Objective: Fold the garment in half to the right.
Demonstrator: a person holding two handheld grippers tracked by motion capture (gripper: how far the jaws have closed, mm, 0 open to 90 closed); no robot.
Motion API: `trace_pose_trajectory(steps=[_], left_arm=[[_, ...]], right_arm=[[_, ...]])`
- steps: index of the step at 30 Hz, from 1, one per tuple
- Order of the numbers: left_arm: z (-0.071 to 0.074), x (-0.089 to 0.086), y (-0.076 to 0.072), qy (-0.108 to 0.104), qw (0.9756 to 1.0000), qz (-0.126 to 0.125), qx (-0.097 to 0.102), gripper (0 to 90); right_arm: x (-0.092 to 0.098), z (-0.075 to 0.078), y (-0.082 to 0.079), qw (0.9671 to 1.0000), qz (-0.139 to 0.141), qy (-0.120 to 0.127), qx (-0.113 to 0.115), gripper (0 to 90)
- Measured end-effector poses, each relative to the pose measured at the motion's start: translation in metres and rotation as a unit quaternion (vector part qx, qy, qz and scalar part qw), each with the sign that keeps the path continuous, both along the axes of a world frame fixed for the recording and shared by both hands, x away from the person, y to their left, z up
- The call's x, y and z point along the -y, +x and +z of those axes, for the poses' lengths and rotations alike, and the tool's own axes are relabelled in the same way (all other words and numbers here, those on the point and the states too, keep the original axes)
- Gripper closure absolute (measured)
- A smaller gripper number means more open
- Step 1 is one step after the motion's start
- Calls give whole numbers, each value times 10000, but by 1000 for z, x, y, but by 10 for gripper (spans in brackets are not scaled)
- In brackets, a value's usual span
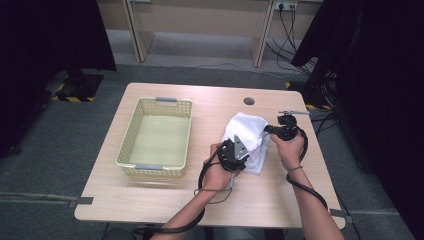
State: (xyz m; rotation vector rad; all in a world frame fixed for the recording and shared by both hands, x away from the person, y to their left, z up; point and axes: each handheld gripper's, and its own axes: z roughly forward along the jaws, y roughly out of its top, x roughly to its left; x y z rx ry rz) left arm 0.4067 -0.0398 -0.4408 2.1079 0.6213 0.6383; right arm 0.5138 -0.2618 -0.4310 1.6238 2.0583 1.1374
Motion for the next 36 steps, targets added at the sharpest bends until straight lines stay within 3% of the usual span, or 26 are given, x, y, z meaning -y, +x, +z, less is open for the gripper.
trace_pose_trajectory(steps=[4, 6, 11, 16, 22, 27, 36], left_arm=[[-7, 7, 0, 43, 9999, -40, -93, 455], [-9, 9, 1, 64, 9999, -43, -121, 456], [-14, 14, 2, 81, 9998, -49, -192, 452], [-18, 15, 2, 73, 9997, -31, -233, 453], [-19, 17, 0, 141, 9997, -60, -208, 452], [-21, 19, -2, 127, 9995, -166, -230, 446], [-24, 25, -7, 157, 9989, -281, -341, 440]], right_arm=[[6, -2, 1, 9999, -118, 31, -57, 883], [10, -3, 1, 9997, -231, -13, -45, 796], [23, 1, -6, 9987, -493, -8, -87, 731], [31, 20, -18, 9980, -528, 7, 355, 703], [3, 43, -22, 9965, -46, -205, 809, 671], [-15, 31, -12, 9968, 93, -557, 569, 643], [-13, -7, 3, 9942, -139, -1061, 55, 605]])
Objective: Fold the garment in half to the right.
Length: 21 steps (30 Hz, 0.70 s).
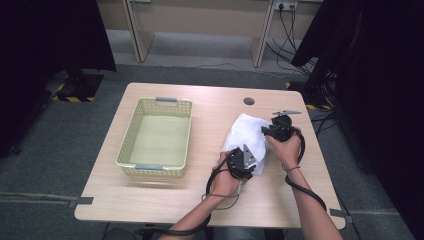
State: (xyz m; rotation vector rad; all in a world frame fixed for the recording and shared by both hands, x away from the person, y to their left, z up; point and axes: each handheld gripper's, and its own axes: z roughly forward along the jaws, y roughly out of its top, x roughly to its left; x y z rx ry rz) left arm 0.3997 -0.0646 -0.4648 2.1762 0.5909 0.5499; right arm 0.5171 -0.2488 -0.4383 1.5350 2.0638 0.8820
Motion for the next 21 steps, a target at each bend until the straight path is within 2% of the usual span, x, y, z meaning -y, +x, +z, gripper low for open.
trace_pose_trajectory(steps=[2, 7, 10, 15, 19, 21], left_arm=[[-1, 2, -1, 21, 10000, -31, -28, 440], [-4, 6, -1, 23, 9999, -111, -121, 428], [-1, 7, -5, -105, 9996, -189, -192, 409], [22, -3, -17, -470, 9982, -358, -138, 376], [45, -23, -20, -638, 9976, -246, 66, 358], [54, -33, -19, -754, 9970, -147, 87, 351]], right_arm=[[2, -6, 1, 9999, -44, -74, -99, 605], [4, -14, 2, 9996, -21, -201, -180, 598], [5, -18, 4, 9994, -13, -225, -245, 598], [6, -23, 5, 9996, 12, -196, -225, 597], [8, -24, 3, 9997, 15, -130, -186, 597], [8, -24, 3, 9998, 6, -117, -188, 596]])
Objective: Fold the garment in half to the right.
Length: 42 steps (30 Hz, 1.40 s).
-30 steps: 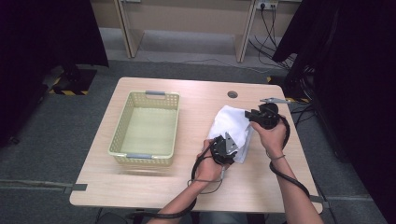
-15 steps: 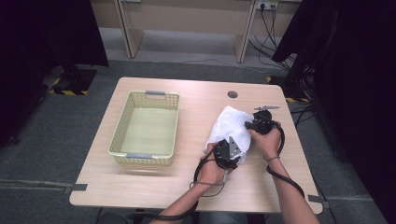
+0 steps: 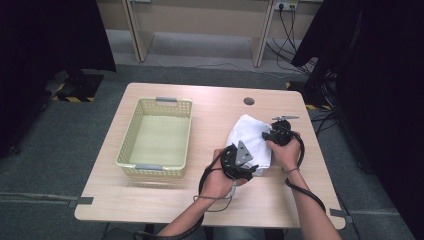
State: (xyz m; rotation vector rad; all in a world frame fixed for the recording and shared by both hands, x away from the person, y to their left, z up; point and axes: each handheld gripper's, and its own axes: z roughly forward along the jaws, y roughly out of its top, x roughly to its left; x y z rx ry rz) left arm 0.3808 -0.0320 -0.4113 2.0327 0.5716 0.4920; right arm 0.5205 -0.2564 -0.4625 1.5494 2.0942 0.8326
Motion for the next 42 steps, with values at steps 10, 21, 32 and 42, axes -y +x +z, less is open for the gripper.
trace_pose_trajectory(steps=[10, 21, 32, 42], left_arm=[[-25, -17, 39, 55, 9952, 737, -634, 368], [-36, -11, 34, 125, 9942, 847, -654, 401], [-41, 1, 27, 115, 9938, 793, -771, 403], [-42, 15, 21, -57, 9944, 626, -848, 389]], right_arm=[[-1, 14, -10, 9995, 86, 294, 120, 515], [-16, 26, -50, 9978, 571, 165, -305, 489], [-11, 5, -48, 9984, 380, -150, -392, 502], [2, 5, -42, 9983, 417, -255, -328, 501]])
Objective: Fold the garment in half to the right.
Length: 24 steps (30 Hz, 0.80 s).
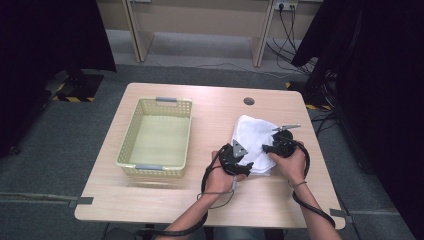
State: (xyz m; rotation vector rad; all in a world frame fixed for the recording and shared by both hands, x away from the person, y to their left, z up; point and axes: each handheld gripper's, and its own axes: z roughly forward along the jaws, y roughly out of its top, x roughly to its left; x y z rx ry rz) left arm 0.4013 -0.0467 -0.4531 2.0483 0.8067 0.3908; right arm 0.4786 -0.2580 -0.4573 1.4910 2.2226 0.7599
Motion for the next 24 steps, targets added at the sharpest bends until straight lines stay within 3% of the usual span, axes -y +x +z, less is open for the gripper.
trace_pose_trajectory(steps=[6, 11, 14, 24], left_arm=[[-1, 9, -4, -31, 9999, -108, -3, 385], [-4, 17, -5, -68, 9996, -257, -88, 381], [-6, 20, -6, -50, 9997, -239, -12, 380], [-10, 28, 0, -33, 9994, -336, -104, 381]], right_arm=[[7, -1, 3, 9999, -98, 77, 4, 490], [12, -1, 3, 9999, -133, -4, 52, 490], [16, -1, 2, 9998, -156, 15, 91, 492], [24, -4, 1, 9995, -204, 13, 243, 497]])
